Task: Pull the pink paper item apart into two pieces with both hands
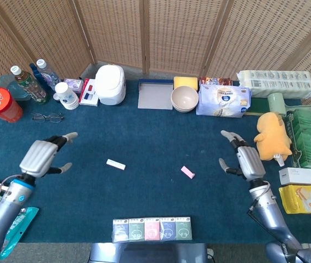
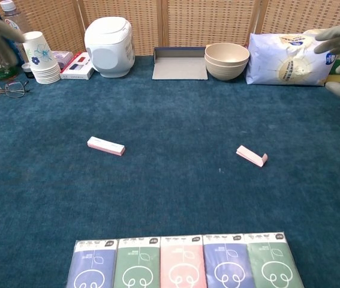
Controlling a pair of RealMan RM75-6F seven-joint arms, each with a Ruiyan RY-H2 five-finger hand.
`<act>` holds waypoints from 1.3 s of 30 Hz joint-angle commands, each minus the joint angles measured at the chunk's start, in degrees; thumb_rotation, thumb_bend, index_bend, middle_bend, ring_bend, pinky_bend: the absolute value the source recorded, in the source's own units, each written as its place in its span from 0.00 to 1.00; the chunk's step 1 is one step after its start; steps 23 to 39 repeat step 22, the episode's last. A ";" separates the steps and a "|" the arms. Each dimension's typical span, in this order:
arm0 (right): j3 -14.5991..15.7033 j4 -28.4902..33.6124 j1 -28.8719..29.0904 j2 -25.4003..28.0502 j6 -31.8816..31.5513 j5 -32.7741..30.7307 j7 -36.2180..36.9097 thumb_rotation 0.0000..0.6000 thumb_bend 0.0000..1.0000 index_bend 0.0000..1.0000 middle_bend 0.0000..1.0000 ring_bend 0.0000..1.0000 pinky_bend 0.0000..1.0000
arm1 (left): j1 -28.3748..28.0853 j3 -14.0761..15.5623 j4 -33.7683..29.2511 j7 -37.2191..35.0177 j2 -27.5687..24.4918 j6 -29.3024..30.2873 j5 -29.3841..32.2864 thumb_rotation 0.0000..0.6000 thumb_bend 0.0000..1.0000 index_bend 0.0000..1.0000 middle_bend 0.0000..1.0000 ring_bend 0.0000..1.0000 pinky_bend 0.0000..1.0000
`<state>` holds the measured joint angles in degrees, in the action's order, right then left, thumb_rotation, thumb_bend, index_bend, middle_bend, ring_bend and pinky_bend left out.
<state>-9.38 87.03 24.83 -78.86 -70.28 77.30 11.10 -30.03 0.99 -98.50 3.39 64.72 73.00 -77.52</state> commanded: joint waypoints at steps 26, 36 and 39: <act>6.70 13.43 -13.09 5.67 -14.96 2.39 -21.83 1.00 0.41 0.15 0.18 0.09 0.21 | 22.82 7.53 0.45 -3.26 -1.66 19.30 -10.84 0.97 0.21 0.17 0.32 0.30 0.45; 6.70 13.43 -13.09 5.67 -14.96 2.39 -21.83 1.00 0.41 0.15 0.18 0.09 0.21 | 22.82 7.53 0.45 -3.26 -1.66 19.30 -10.84 0.97 0.21 0.17 0.32 0.30 0.45; 6.70 13.43 -13.09 5.67 -14.96 2.39 -21.83 1.00 0.41 0.15 0.18 0.09 0.21 | 22.82 7.53 0.45 -3.26 -1.66 19.30 -10.84 0.97 0.21 0.17 0.32 0.30 0.45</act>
